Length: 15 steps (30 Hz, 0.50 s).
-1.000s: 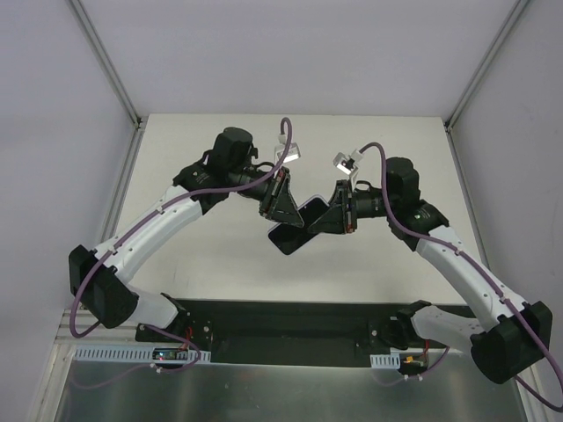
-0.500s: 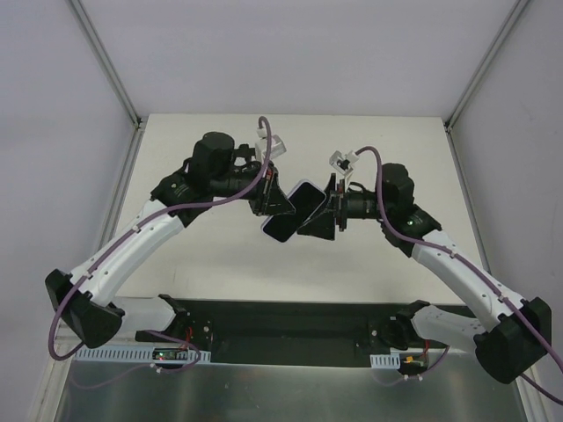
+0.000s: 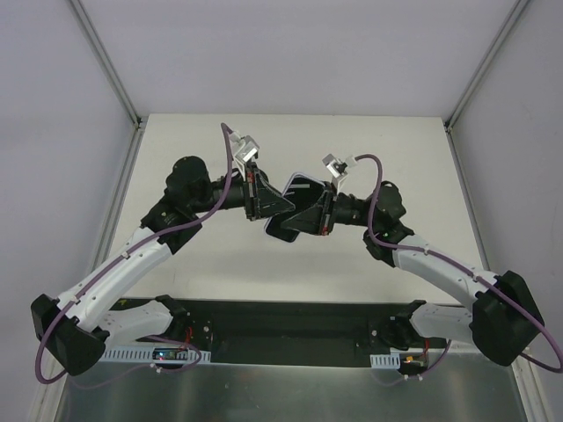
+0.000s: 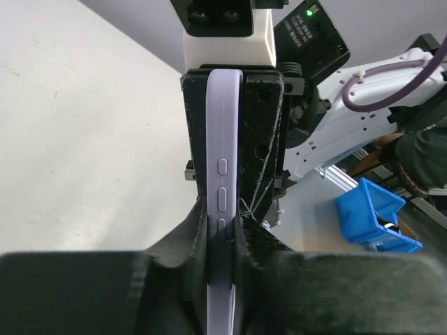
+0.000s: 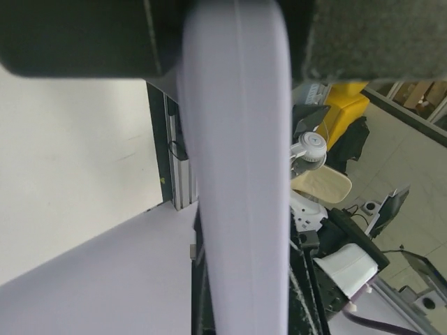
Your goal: Place the phone on the phone stand
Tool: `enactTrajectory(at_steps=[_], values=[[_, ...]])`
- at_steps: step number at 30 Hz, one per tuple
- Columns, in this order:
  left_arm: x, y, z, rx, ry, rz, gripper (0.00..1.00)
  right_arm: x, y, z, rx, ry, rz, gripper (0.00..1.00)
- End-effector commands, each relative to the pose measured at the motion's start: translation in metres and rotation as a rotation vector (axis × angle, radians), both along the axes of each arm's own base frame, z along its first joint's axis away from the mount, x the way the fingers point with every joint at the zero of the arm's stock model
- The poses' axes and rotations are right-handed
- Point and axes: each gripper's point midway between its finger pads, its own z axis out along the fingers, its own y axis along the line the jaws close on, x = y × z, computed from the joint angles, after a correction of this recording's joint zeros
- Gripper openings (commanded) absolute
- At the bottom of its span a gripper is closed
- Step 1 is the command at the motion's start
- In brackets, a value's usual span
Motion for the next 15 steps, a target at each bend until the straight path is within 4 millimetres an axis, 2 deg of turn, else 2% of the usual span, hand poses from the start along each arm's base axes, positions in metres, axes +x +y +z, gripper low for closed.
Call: enactTrajectory(at_steps=[1, 2, 3, 4, 6, 9, 15], values=[[-0.017, 0.001, 0.044, -0.13, -0.039, -0.042, 0.24, 0.001, -0.006, 0.047, 0.151, -0.121, -0.054, 0.01], [-0.013, 0.004, 0.05, -0.12, -0.057, -0.029, 0.45, 0.001, -0.006, 0.045, 0.136, -0.122, -0.057, 0.01], [-0.012, 0.008, 0.051, -0.11, -0.052, -0.018, 0.73, 0.001, -0.005, 0.037, 0.102, -0.099, -0.055, 0.01], [-0.009, 0.012, 0.047, -0.09, -0.021, -0.003, 0.77, -0.003, -0.006, 0.035, 0.09, -0.118, -0.034, 0.01], [-0.004, 0.022, 0.053, -0.089, 0.004, -0.003, 0.75, -0.01, -0.007, 0.035, 0.081, -0.13, 0.003, 0.01], [-0.008, 0.027, 0.056, -0.084, 0.05, -0.069, 0.73, -0.016, -0.009, 0.033, 0.065, -0.148, 0.035, 0.01], [-0.009, 0.019, 0.048, -0.055, 0.104, -0.172, 0.64, -0.023, -0.009, 0.03, 0.04, -0.156, 0.08, 0.01]])
